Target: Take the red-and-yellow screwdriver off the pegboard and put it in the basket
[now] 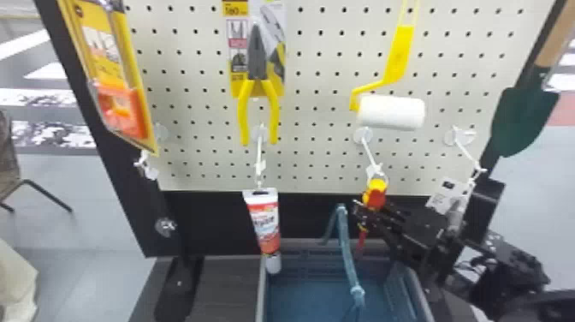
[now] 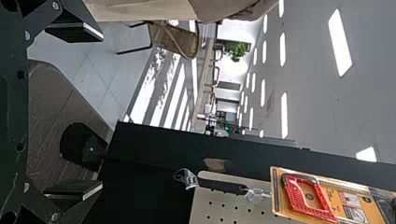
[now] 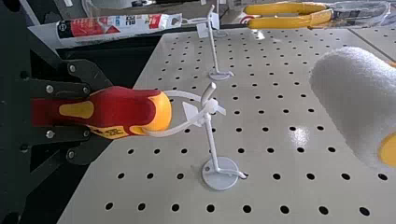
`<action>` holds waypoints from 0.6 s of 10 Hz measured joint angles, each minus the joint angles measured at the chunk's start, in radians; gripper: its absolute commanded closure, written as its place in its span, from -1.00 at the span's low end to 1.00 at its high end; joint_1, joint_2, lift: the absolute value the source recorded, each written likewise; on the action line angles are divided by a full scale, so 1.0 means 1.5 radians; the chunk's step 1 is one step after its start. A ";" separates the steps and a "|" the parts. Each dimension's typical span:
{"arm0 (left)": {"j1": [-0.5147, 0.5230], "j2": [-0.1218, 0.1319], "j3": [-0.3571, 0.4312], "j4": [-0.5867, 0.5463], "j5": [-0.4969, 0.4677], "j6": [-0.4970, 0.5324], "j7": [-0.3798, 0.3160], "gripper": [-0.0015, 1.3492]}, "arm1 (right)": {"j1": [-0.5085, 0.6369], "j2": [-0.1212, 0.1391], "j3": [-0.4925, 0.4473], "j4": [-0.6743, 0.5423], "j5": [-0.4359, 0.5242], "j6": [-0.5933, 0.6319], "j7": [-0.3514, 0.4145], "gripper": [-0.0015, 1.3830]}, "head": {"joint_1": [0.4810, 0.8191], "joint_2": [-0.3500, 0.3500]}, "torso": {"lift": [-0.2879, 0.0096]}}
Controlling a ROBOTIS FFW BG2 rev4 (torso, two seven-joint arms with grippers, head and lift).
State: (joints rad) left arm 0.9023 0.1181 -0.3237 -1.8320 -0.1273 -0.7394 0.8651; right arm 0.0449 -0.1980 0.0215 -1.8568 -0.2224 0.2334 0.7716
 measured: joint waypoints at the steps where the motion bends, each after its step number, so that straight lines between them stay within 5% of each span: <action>1: 0.000 0.000 0.000 0.000 0.000 0.000 0.000 -0.72 | -0.001 -0.001 0.000 0.000 0.000 0.001 0.001 0.59 | -0.60 0.00 | 0.26; 6: 0.000 0.001 -0.001 0.000 0.001 0.000 0.000 -0.72 | -0.005 -0.002 0.000 0.000 0.000 0.001 0.004 0.59 | -0.60 0.00 | 0.26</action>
State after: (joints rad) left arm 0.9025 0.1190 -0.3252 -1.8321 -0.1258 -0.7393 0.8651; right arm 0.0372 -0.2009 0.0215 -1.8568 -0.2219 0.2350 0.7777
